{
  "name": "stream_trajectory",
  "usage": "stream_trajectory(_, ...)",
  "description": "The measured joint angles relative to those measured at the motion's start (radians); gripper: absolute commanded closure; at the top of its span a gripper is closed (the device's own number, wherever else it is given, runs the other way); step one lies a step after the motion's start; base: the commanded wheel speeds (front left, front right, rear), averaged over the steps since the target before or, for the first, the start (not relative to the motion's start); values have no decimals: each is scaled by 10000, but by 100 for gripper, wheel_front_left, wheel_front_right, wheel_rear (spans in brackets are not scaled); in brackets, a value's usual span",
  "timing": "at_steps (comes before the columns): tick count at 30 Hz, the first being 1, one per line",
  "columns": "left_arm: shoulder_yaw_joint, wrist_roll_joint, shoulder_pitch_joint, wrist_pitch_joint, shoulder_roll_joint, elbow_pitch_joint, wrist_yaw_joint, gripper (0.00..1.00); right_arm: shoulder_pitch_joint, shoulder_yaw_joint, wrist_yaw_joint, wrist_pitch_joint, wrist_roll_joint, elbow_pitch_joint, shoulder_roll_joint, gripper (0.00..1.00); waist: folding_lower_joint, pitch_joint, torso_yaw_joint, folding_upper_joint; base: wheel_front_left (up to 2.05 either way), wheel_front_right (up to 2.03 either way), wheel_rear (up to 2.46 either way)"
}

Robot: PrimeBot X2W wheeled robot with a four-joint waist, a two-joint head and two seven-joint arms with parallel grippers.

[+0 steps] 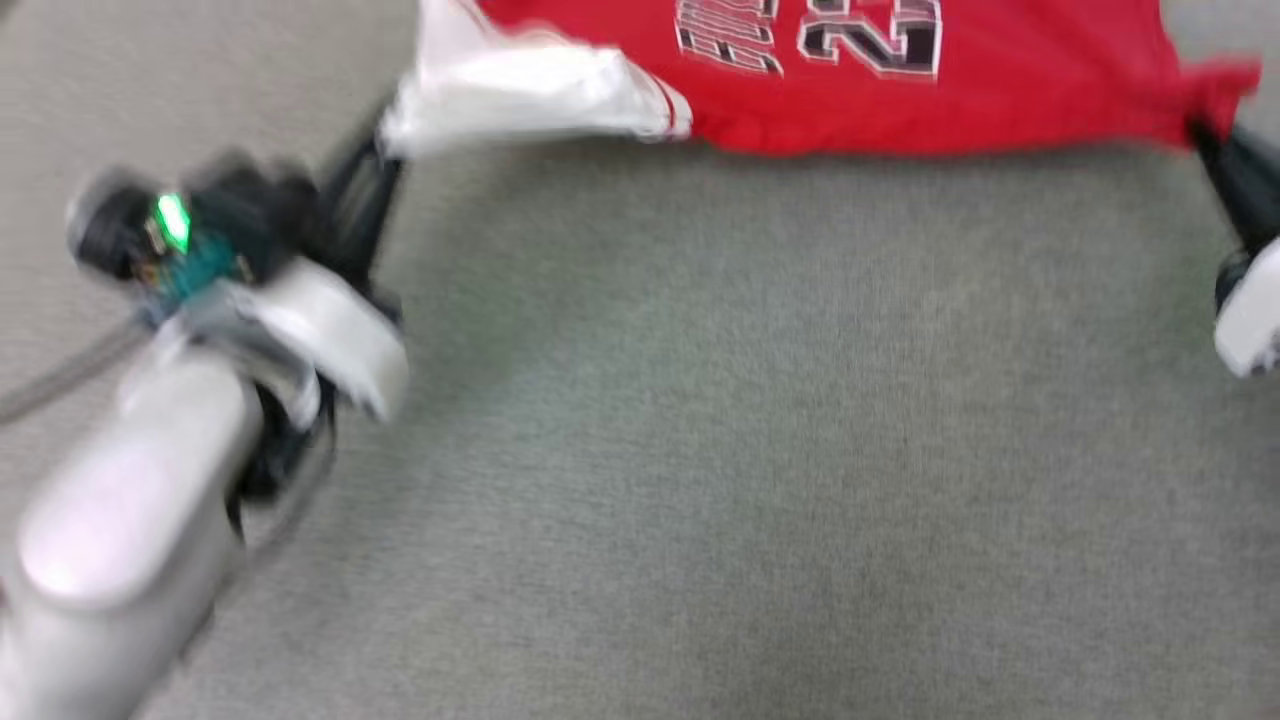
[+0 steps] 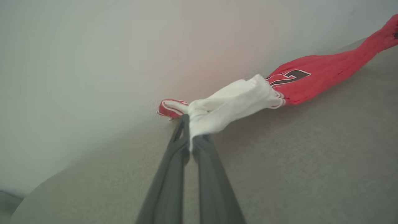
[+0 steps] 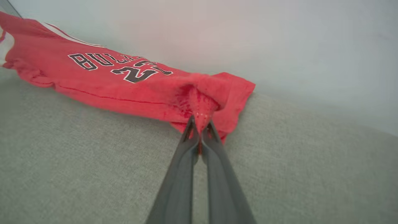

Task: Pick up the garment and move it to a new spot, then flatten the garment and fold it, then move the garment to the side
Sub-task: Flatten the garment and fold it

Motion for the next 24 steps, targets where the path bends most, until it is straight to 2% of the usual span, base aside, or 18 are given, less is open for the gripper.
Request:
stream_trajectory(7, -514, -598, 2726, 855, 884, -1542, 564, 100, 2359, 259, 2, 282, 414, -872, -637, 100, -2, -1395, 326, 0, 0, 0, 0)
stream_trajectory(12, -784, -853, 4289, 1490, 1870, -2723, 1057, 100, 3533, 420, 2, 397, 562, -1427, -709, 100, -3, -2264, 411, 0, 0, 0, 0)
stream_trajectory(16, -988, -1323, 5396, 2021, 2403, -3693, 1379, 100, 4424, 506, 0, 610, 673, -1722, -882, 100, -3, -2816, 395, 0, 0, 0, 0)
stream_trajectory(24, -1344, -2972, 7309, 3129, 3354, -5058, 1532, 100, 6085, 320, 0, 1141, 1262, -2127, -1011, 100, -2, -3653, 338, 0, 0, 0, 0)
